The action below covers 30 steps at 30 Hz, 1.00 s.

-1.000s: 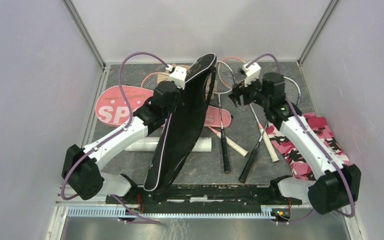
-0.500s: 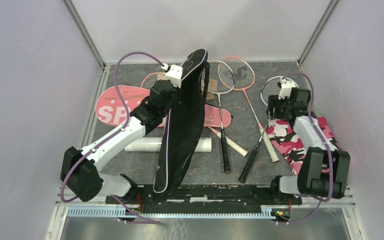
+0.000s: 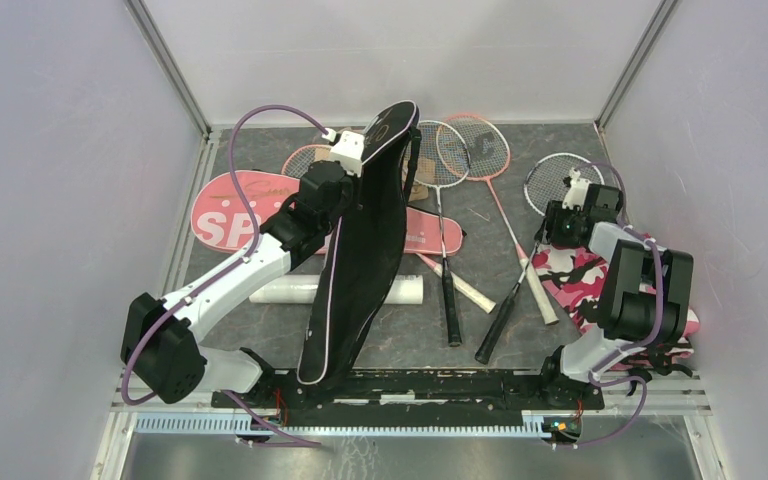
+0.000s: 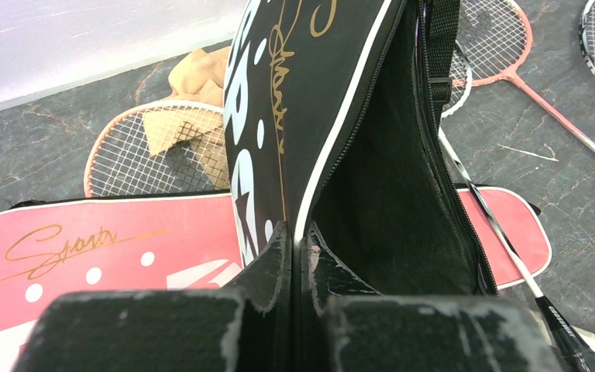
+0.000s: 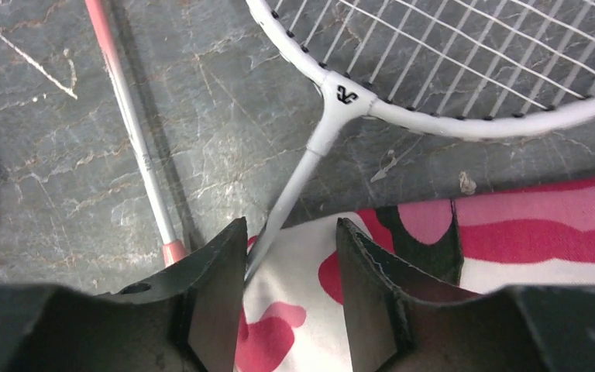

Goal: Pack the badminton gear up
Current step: Pick up the racket from the center of the board.

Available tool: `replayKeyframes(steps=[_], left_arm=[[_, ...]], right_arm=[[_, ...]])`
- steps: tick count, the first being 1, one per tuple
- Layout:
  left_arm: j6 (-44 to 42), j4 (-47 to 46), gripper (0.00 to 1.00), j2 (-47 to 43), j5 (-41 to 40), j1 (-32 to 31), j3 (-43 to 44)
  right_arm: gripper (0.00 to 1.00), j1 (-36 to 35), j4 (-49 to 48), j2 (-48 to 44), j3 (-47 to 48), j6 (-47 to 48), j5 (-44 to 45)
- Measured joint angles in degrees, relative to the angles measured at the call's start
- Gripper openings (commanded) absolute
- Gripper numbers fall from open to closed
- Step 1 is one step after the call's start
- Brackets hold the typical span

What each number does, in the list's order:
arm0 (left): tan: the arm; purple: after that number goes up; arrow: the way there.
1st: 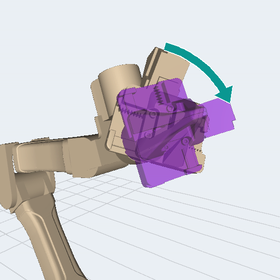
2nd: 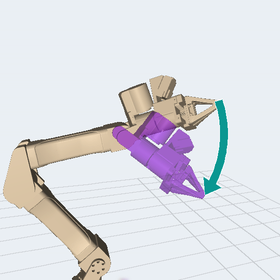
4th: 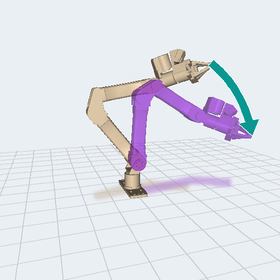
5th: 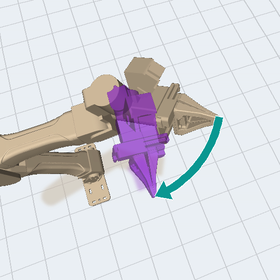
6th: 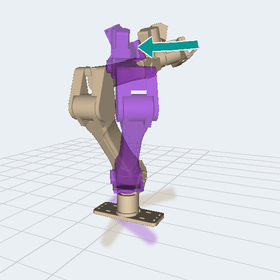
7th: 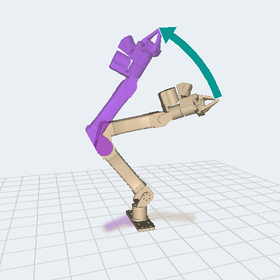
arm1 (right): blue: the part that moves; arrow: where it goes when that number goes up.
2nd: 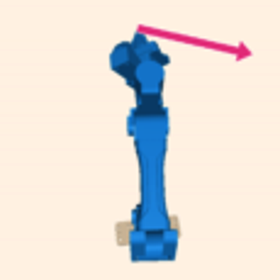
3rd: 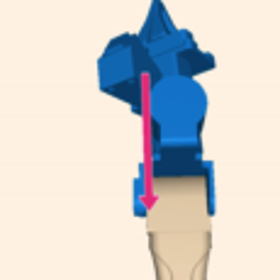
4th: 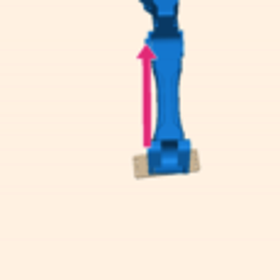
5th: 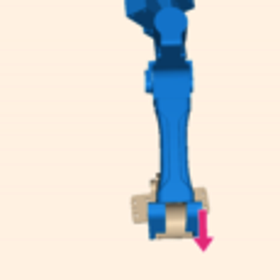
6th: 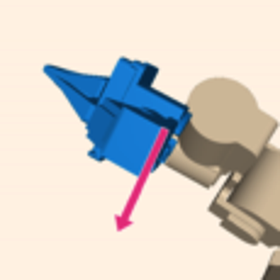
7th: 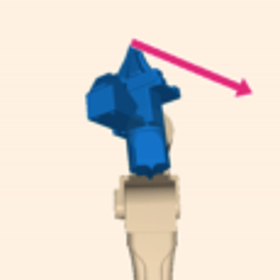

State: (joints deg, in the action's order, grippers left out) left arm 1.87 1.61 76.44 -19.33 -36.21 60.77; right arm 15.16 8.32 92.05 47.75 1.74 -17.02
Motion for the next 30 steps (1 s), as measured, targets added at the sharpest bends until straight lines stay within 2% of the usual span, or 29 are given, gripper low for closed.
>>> replayKeyframes(steps=[9,15,20,30], left_arm=[[0.07,-0.04,0.02,0.0,0.63,0.24,-0.11],[0.07,-0.02,0.02,0.0,1.4,0.42,-0.11],[0.2,-0.04,0.02,0.0,1.2,0.48,-0.11],[3.8,0.09,0.02,0.0,-4.98,1.18,0.04]], right_arm=[[0.39,2.64,-7.19,5.2,0.11,-5.14,-6.97],[0.18,2.86,-11.26,7.41,0.33,-8.41,-9.4],[0.02,2.86,-11.04,7.87,0.79,-11.89,-10.56],[0.01,3.34,-8.17,5.16,1.86,-16.13,-12.85]])
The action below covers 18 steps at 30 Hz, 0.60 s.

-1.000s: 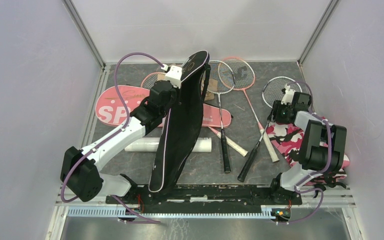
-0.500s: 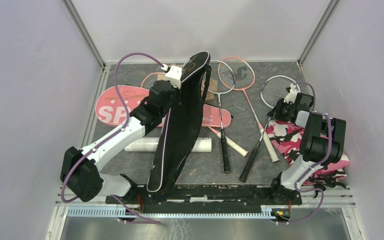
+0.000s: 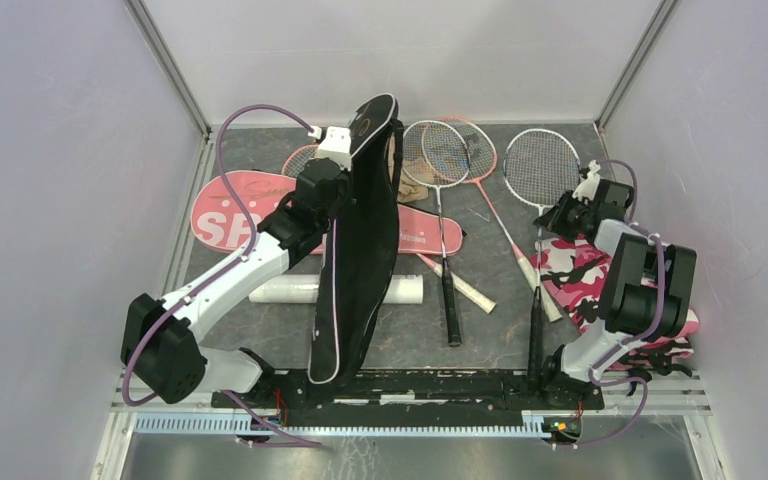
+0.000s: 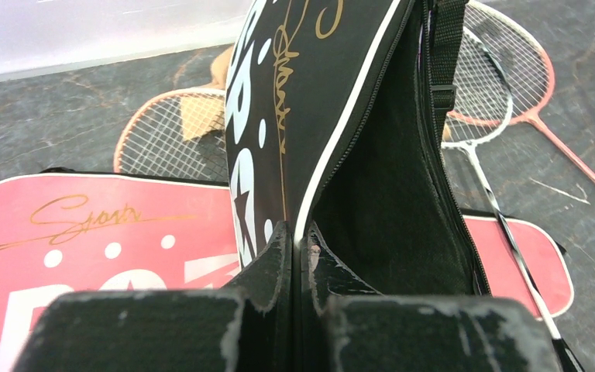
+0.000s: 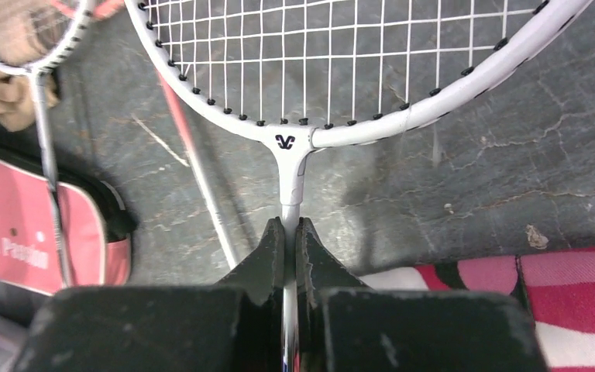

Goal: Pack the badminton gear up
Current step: Pick up the racket from the center of the board.

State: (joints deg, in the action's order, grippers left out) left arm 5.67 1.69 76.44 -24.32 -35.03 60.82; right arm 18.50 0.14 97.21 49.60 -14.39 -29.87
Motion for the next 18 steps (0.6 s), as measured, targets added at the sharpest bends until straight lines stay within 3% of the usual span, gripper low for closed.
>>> replayKeyframes(steps=[10,18], left_arm=[[1.36,-0.13,0.02,-0.02,-8.28,1.07,0.74],[1.77,-0.22,0.02,-0.24,-11.76,3.74,0.74]], right_arm=[[0.01,-2.73,4.87,-9.99,7.61,-0.28,-1.6],[0.0,-17.59,11.02,-12.02,19.04,3.82,-0.85]])
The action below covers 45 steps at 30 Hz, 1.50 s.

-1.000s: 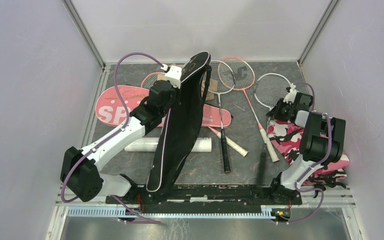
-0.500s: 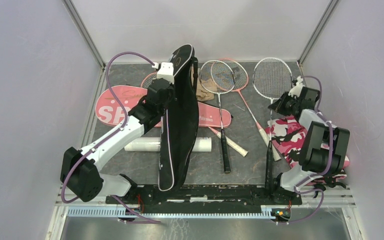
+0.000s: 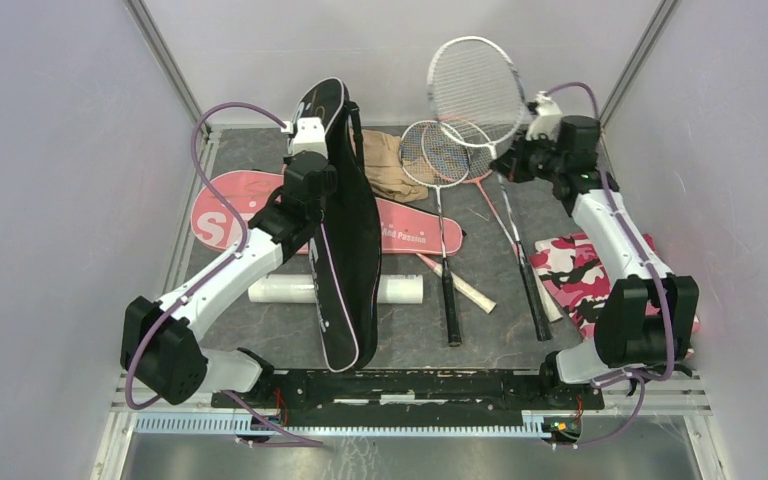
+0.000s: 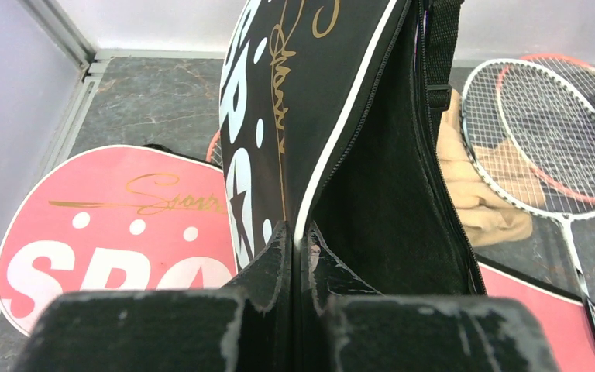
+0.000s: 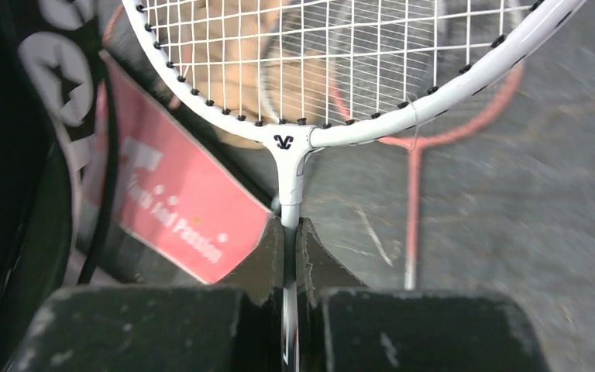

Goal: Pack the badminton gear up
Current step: Pick up the racket from the center of the board, then place the racket in the racket bag.

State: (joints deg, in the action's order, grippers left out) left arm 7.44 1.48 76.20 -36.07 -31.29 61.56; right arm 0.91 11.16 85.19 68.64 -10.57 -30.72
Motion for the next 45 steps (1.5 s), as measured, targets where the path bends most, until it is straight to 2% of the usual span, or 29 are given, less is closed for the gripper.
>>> replayKeyframes(steps=[4,10,20,24,31,39,45], left_arm=[[1.99,0.0,0.02,-0.2,-0.04,2.34,0.0],[3.96,0.0,0.02,-0.57,-0.07,4.87,0.0],[4.94,0.0,0.02,-0.63,0.79,5.51,0.0],[6.56,0.11,0.02,-0.66,3.58,5.57,0.0],[11.19,0.13,0.02,-0.66,13.64,5.62,-0.07],[18.36,-3.19,0.02,-0.33,27.19,5.75,-4.13],[22.03,-6.01,0.02,0.59,32.79,5.55,-6.08]], right_arm=[[0.0,-9.09,2.89,0.26,4.04,3.48,0.94],[0.0,-21.29,7.19,1.16,4.46,9.05,3.89],[0.0,-34.77,11.08,3.85,4.42,15.76,14.71],[0.0,-37.07,11.45,5.97,4.42,17.16,18.62],[0.0,-39.65,13.05,10.36,5.38,17.99,21.35],[0.0,-40.17,14.51,13.88,10.38,17.22,20.11],[0.0,-40.17,15.26,17.55,15.04,15.08,17.53]])
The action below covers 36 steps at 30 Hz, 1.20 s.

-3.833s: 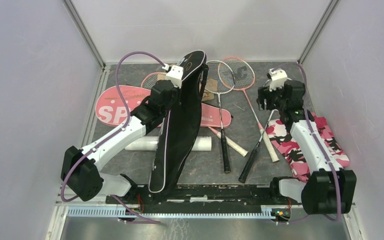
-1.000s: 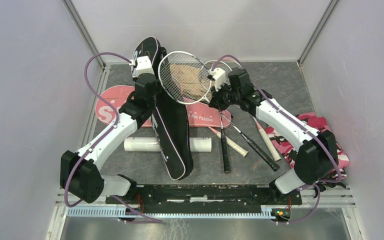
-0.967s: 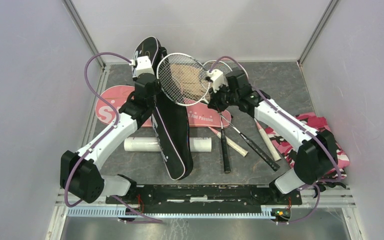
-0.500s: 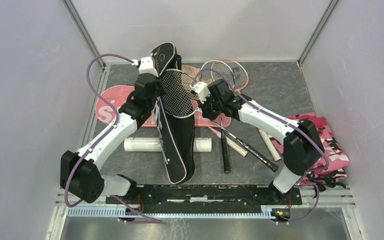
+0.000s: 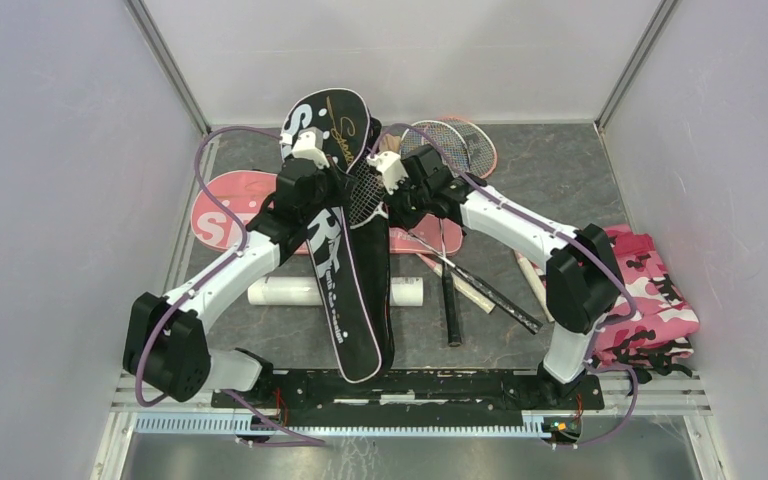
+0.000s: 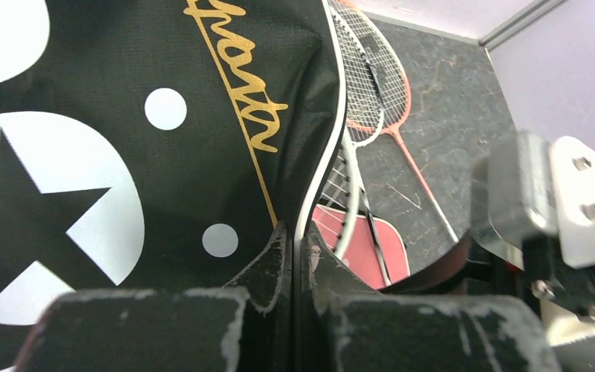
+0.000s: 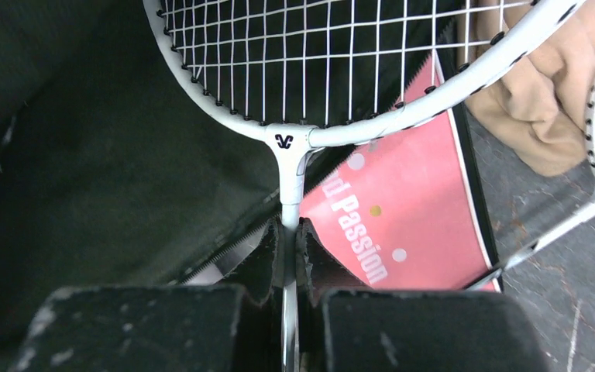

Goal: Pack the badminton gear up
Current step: Place the racket in the racket bag.

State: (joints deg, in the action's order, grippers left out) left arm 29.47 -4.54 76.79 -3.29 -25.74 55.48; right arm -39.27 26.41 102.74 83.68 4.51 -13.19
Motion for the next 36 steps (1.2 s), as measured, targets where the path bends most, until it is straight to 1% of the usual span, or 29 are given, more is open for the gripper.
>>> replayKeyframes(steps=[7,14,16,21,26,30,36], left_arm=[[2.62,-1.92,0.02,0.55,3.13,-0.11,-1.16],[5.62,-3.1,0.02,0.72,6.21,-0.11,-1.55],[6.69,-3.52,0.02,0.9,7.26,-0.11,-1.6],[8.39,-5.97,0.02,1.57,10.14,0.02,-3.13],[8.85,-6.84,0.02,2.03,11.56,0.7,-3.58],[8.92,-7.19,0.02,2.1,12.5,1.4,-3.58],[8.96,-6.78,0.02,3.28,12.92,1.4,-2.93]], right_arm=[[0.0,0.26,-1.42,3.5,3.45,-5.57,-4.22],[0.0,2.56,-7.74,6.56,4.7,-13.9,-10.4],[0.03,3.52,-10.4,7.74,4.85,-16.02,-12.68],[0.18,5.84,-16.96,10.16,4.48,-21.14,-18.32],[0.3,6.88,-21.66,10.25,3.04,-22.88,-21.92],[0.39,7.04,-22.58,9.51,0.79,-22.45,-23.56],[0.6,7.45,-22.25,5.14,-5.42,-20.04,-25.4]])
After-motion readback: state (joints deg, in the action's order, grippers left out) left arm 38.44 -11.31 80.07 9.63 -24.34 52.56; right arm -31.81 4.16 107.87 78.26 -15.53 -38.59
